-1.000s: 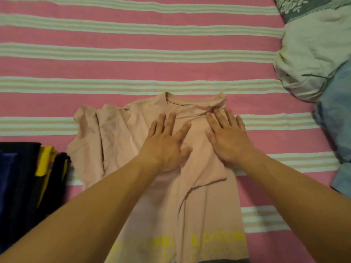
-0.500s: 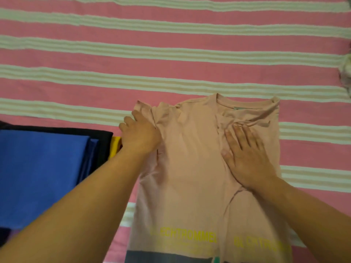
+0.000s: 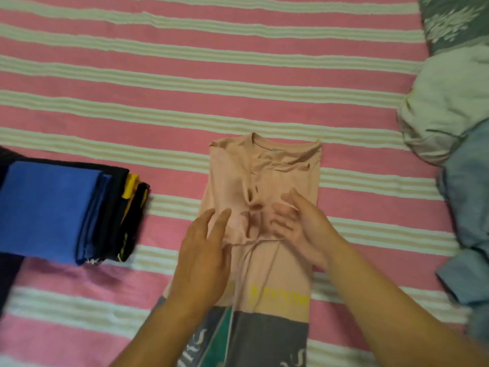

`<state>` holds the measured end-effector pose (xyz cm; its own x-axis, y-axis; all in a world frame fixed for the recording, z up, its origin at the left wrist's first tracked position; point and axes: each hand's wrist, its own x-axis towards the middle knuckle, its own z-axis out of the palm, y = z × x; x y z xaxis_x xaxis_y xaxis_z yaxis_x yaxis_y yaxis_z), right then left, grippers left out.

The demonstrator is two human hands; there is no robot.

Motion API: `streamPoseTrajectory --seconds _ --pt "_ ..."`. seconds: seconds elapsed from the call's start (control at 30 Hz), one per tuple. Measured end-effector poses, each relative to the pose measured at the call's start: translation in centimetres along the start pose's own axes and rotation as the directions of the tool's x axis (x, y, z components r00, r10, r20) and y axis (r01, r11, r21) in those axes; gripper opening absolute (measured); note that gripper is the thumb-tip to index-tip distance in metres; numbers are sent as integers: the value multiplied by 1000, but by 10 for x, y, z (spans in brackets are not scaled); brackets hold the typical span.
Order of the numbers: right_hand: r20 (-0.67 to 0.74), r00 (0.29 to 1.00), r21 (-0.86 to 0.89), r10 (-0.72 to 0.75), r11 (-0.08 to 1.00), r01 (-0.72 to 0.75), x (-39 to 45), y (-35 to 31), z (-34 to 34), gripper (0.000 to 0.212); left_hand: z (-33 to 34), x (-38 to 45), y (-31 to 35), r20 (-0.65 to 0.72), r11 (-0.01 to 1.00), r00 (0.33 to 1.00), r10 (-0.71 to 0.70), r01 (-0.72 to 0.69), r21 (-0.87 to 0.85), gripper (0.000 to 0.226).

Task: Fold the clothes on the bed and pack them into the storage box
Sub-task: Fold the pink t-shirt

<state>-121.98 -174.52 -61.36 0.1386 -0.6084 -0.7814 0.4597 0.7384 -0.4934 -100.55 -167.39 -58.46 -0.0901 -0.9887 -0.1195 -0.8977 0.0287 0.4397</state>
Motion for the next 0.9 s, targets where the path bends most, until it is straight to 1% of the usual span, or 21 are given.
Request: streamPoseTrajectory --seconds 0.07,0.1,0.17,0.23,0.3,0.33,0.4,0.47,0.5,0.53,0.57,0.6,0.63,0.67,0.7,0.73,0.77,0.8,0.83,0.87,0.9 --pt "26 997 -22 77 997 -77 0 16 8 40 5 -54 -21 2 992 992 -123 123 15 75" --pt "17 997 -49 71 996 -70 1 21 12 37 8 -78 -34 15 986 988 -153 152 63 80" --pt "-24 1000 -160 -4 987 0 6 29 17 26 11 -127 -63 51 959 966 -255 246 144 94" --pt "-132 989 -233 -64 972 32 8 30 22 20 9 -168 -87 141 910 908 -396 367 191 101" --pt "-246 967 -283 -62 959 -10 13 25 27 9 7 -195 -110 209 864 848 -487 434 253 104" --pt "-298 953 -291 -60 956 -31 18 22 28 12 8 -206 -122 219 856 838 -500 438 276 104" --pt "-375 926 -284 -38 956 -75 26 14 35 16 13 -217 -141 234 871 853 -467 398 287 104" --pt "-409 912 -301 -38 949 -96 30 9 45 12 17 -221 -150 223 877 867 -445 372 303 101" --pt "-408 912 -299 -48 951 -84 32 6 53 9 16 -221 -150 212 878 870 -445 377 294 100" --pt "-411 909 -322 -73 944 -70 31 2 65 22 13 -221 -151 210 879 868 -450 389 278 99" --pt "-400 910 -385 -104 921 -64 29 -2 77 35 11 -221 -150 205 874 861 -465 408 265 98" --pt "-381 907 -514 -180 856 -47 25 -8 91 39 9 -222 -151 202 867 852 -483 432 249 96" --pt "-320 906 -669 -278 743 -9 24 -12 111 33 7 -225 -155 193 855 840 -507 464 230 96" --pt "-237 903 -776 -359 629 47 19 -14 133 22 7 -229 -159 188 845 828 -529 491 213 96" --pt "-162 891 -826 -425 551 113 19 -15 157 12 6 -233 -164 200 841 819 -537 504 195 97" --pt "-106 884 -849 -455 504 157 19 -14 180 8 7 -235 -169 224 842 812 -539 513 167 98" --pt "-62 894 -841 -443 506 193 21 -13 199 11 7 -235 -175 241 841 805 -541 525 135 98" --pt "-32 924 -806 -381 556 201 23 -12 218 17 6 -234 -182 264 838 798 -542 538 92 97" --pt "-23 950 -743 -310 642 191 27 -11 232 23 6 -234 -189 305 833 788 -535 552 36 95" --pt "-32 960 -693 -277 699 179 33 -9 242 28 5 -235 -196 342 823 780 -524 567 -33 93" --pt "-63 953 -664 -295 726 180 34 -7 246 27 4 -234 -202 367 811 777 -511 578 -95 92"
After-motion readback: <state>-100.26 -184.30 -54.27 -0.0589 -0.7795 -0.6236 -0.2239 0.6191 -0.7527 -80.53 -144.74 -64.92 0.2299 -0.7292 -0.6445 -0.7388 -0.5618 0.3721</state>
